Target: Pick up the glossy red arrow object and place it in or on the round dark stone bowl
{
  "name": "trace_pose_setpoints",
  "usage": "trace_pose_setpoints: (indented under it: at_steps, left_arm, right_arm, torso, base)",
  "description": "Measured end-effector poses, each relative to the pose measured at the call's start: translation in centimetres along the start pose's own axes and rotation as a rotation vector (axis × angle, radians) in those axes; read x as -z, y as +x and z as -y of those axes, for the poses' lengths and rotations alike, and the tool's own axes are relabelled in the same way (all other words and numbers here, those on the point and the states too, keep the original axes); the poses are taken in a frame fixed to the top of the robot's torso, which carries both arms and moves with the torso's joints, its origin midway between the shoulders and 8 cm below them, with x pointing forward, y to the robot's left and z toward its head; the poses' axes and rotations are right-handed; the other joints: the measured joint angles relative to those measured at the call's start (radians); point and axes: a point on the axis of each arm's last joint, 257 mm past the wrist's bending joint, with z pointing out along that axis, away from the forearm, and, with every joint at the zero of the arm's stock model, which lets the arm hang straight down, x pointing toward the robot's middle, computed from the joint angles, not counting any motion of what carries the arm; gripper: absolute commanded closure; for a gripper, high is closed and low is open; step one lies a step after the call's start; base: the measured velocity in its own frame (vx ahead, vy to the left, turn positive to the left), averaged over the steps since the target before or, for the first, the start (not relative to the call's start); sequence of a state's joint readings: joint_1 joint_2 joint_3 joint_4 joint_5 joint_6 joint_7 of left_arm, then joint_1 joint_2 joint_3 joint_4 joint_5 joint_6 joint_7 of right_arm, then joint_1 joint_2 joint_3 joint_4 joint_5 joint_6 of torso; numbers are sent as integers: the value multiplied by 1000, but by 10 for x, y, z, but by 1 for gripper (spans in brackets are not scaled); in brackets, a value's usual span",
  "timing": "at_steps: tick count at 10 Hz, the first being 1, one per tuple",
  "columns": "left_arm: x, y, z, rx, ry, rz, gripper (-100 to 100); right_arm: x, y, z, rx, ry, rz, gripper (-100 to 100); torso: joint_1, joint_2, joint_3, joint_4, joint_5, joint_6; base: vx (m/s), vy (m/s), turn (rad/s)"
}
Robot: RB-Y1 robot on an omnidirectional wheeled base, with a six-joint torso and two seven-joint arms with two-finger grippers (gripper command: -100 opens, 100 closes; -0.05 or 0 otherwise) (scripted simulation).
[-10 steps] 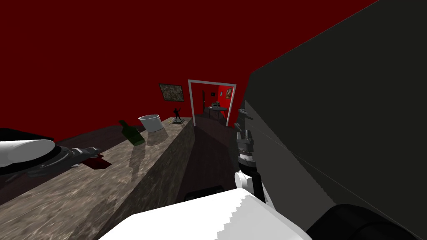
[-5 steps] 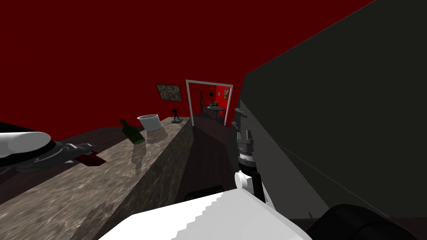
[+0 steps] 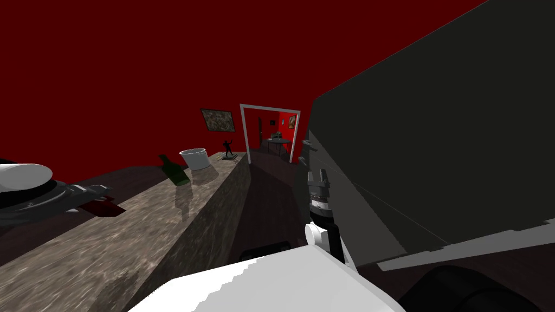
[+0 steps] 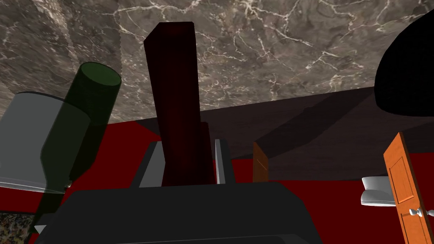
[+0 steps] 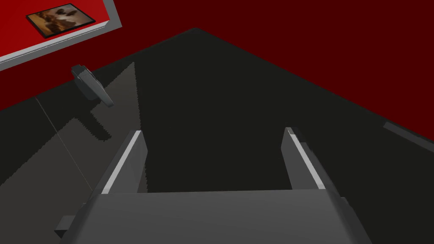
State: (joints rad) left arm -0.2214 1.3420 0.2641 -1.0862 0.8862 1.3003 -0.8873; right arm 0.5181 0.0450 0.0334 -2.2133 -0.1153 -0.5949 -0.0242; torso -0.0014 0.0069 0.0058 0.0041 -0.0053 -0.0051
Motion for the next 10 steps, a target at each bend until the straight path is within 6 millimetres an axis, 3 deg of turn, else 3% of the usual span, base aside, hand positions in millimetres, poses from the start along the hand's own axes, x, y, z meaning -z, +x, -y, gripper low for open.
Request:
trace_pose_setpoints:
  at_steps: [10]
  left_arm:
    - [9,-16,-52,148,-133,-84,100]
  right_arm:
    - [0,0,0,0,0,0,0]
  torso:
    - [6,2,1,0,3,-5]
  base:
    - [-71,49,-13]
